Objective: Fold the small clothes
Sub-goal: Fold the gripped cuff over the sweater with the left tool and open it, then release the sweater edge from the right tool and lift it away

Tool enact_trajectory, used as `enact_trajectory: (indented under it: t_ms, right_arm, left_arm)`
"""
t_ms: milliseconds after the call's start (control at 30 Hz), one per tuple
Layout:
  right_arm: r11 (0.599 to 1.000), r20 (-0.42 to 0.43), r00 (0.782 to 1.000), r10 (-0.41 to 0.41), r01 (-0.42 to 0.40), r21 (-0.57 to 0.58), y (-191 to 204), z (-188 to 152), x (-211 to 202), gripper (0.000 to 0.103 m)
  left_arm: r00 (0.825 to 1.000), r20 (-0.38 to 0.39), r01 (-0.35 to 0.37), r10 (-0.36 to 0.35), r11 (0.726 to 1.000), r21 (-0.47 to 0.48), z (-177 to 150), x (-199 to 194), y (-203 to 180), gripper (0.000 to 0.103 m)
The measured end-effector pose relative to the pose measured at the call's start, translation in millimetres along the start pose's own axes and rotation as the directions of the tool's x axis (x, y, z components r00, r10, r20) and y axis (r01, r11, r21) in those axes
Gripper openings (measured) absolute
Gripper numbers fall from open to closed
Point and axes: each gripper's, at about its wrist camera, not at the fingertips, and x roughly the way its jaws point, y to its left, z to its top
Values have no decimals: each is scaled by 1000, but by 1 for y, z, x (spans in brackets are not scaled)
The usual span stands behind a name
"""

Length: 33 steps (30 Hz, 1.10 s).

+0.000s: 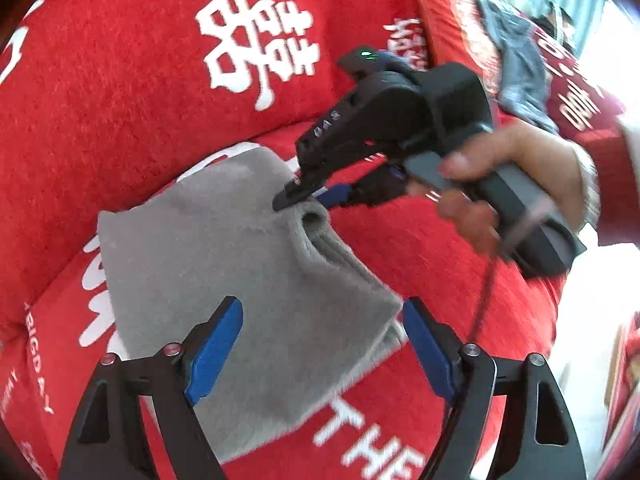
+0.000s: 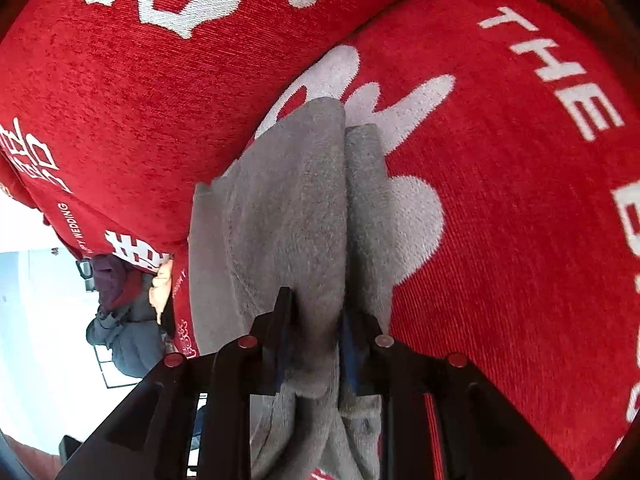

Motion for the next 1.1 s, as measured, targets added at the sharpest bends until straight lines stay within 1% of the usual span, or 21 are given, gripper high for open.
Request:
enact_trajectory:
  t_ms: [67,133,167,200,267,300,333,367,433,500,567,633,667,733,767,800,833,867,1000,1033,1100]
  right_arm:
    - [1000,-1,1000,9,-9,17,0,0,-1,25]
    - [999,-3,1000,-15,15,31,0,0,4,24]
    - [999,0,1000,-31,31,28,-2,1,0,15]
    - [999,7,999,-44,44,12,2,1,-1,15]
    - [995,33,996,-82,84,-61,17,-2,-8,13]
    - [992,42,995,-94,97,-84,20,-4,-12,13]
    - [989,47,993,-107,111,-97,22,-6,-15,12]
    - [987,44,991,-124,128,-98,20,-8,-16,12]
    - [983,29,986,-163,165,-74,7,-11,-13,10]
    - [986,30,986,-162,163,-43,-4,-14,-8,10]
    - [989,42,988,-146,147,-27,-10,-14,-13,10]
    - [984,44,984,-170,172,-44,-8,-17,-16,11]
    - [983,43,983,-177,179,-43,-7,-18,-20,16]
    - [985,48,985,-168,169,-33,-3,-24,-31,18]
    - [989,47,988,-145,147,-30,0,-30,-39,23]
    - [992,49,991,-121,123,-25,1,-36,-45,31]
    - [996,48,995,-89,89,-14,2,-44,-51,56]
    - [998,43,997,-64,64,-3,5,-55,-56,67]
    - [999,15,1000,-27,27,32,2,-100,-63,67]
    - [998,12,1000,-14,13,60,-3,-112,-62,65]
    - [993,13,1000,10,-12,121,-15,-128,-57,56]
  left_arm:
    - [1000,15,-15,15,1000,0,-5,-14,8,83]
    - [999,11,-45,46,997,-56,-6,-23,31,83]
    - [998,0,-66,67,993,-95,-6,-23,46,83]
    - [996,-9,-85,84,988,-128,-6,-21,58,83]
    - [992,-27,-124,121,971,-205,-4,-16,87,83]
    - [990,-43,-143,136,954,-263,-3,-10,108,83]
    - [989,-56,-150,139,944,-293,-3,-4,117,83]
    - [986,-85,-161,141,926,-340,-4,9,133,83]
    - [981,-133,-180,140,909,-376,-7,28,148,83]
    - [975,-181,-191,127,897,-398,-14,48,155,83]
    - [980,-184,-152,74,877,-455,-23,56,160,83]
    - [982,-186,-129,39,856,-500,-28,59,164,83]
    - [981,-188,-129,36,851,-509,-29,57,165,83]
    - [981,-188,-128,35,852,-508,-29,50,165,83]
    - [982,-184,-126,35,853,-507,-29,46,165,83]
    - [983,-179,-121,33,853,-508,-28,43,167,83]
    - [984,-175,-114,27,853,-509,-27,41,169,83]
    - [985,-173,-110,24,854,-509,-26,40,171,83]
    - [983,-184,-113,18,846,-521,-25,43,180,83]
    - [983,-184,-109,12,842,-528,-25,44,181,83]
    - [982,-190,-100,-5,835,-541,-25,50,180,83]
